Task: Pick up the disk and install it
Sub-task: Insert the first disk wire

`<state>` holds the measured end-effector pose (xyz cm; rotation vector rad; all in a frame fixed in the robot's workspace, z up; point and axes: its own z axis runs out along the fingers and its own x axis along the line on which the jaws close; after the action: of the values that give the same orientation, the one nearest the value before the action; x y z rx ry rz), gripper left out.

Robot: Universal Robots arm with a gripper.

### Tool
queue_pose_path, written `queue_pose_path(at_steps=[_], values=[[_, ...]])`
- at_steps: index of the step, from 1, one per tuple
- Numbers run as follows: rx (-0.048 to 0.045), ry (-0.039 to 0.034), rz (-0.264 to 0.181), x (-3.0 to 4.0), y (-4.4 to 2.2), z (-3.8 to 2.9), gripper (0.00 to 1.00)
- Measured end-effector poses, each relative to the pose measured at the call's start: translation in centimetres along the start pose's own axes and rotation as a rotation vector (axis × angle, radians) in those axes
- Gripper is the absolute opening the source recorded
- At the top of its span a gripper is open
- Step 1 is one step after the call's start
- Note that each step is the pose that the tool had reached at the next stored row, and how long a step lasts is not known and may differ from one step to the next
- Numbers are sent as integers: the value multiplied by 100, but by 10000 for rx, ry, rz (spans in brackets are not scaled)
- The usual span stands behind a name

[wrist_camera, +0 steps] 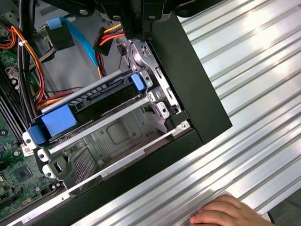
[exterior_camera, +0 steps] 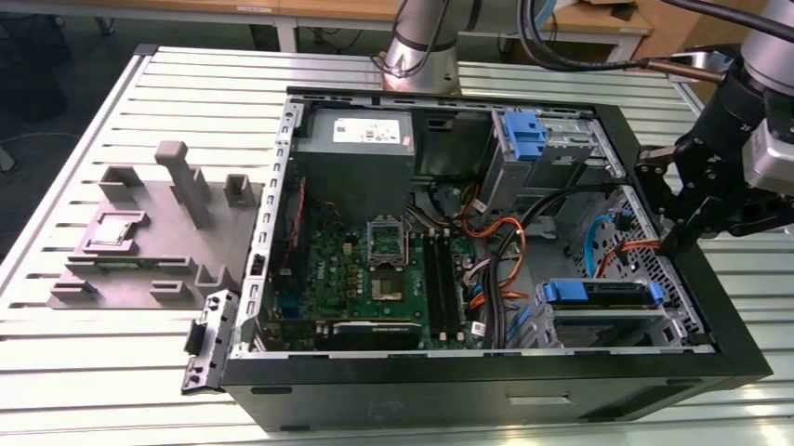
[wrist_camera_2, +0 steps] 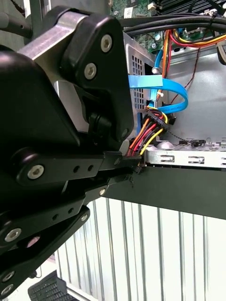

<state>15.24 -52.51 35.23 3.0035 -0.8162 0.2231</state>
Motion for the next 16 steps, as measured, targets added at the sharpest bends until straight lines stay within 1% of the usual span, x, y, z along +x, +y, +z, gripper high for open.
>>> queue_pose_path(at_steps=[5,13,16], values=[[-90,56,-19,0,0,3,19],[-91,57,-19,-1,1,2,17],[-91,56,-19,-3,3,-19,17]])
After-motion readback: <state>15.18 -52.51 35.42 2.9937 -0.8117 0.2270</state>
